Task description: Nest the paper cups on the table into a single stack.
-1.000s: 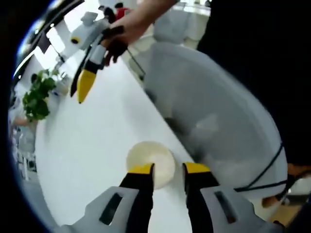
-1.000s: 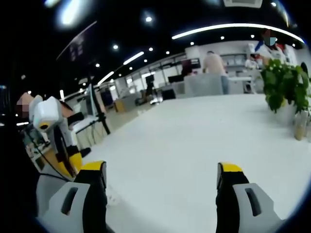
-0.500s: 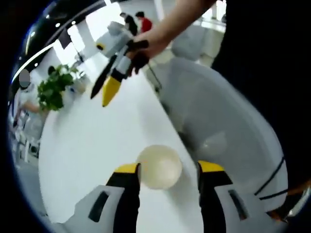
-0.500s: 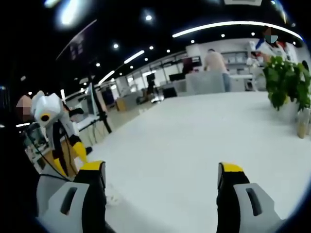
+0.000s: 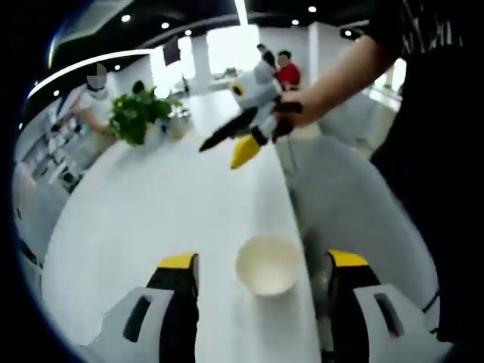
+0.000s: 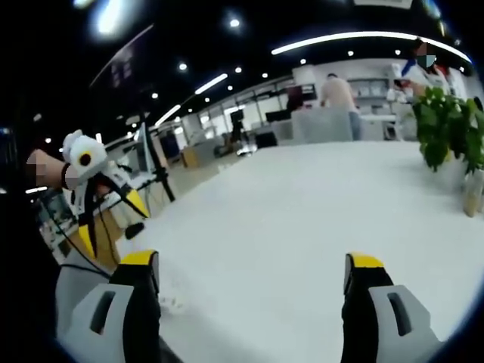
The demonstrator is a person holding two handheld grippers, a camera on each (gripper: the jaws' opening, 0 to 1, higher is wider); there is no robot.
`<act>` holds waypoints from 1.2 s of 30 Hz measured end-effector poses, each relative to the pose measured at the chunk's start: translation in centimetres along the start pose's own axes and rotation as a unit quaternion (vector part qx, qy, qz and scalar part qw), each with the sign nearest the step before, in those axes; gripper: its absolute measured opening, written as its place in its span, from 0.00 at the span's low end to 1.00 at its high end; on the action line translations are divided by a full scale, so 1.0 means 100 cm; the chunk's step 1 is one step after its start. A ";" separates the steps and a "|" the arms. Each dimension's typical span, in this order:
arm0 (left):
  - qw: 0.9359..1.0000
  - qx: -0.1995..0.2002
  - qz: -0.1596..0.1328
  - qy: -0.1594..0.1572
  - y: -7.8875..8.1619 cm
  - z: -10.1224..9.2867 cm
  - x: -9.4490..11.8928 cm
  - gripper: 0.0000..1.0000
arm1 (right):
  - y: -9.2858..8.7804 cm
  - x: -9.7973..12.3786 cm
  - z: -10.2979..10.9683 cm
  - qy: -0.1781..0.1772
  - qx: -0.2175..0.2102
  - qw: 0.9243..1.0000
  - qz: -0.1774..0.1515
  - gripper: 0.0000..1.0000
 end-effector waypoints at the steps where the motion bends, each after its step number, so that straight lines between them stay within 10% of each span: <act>1: 1.000 -0.001 -0.004 0.005 -0.002 0.000 0.002 0.74 | -0.001 0.000 0.000 0.001 0.002 1.000 0.003 1.00; 14: 0.998 0.025 -0.016 0.046 -0.025 0.011 0.018 1.00 | -0.004 -0.001 0.005 0.010 0.033 0.999 0.026 1.00; 36: 0.998 0.040 -0.010 0.037 -0.052 0.001 0.002 1.00 | -0.016 -0.002 0.018 0.050 0.063 0.995 0.061 0.98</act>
Point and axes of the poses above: the point that each gripper's makers call its tool centre point, and the gripper's own axes: x roughly backward along the fingers, z roughly to its left, y roughly out of its top, the point moved 8 cm from there along x, roughly backward along the fingers, and after that the axes turned 7 degrees about -x, right-handed, at the moved point
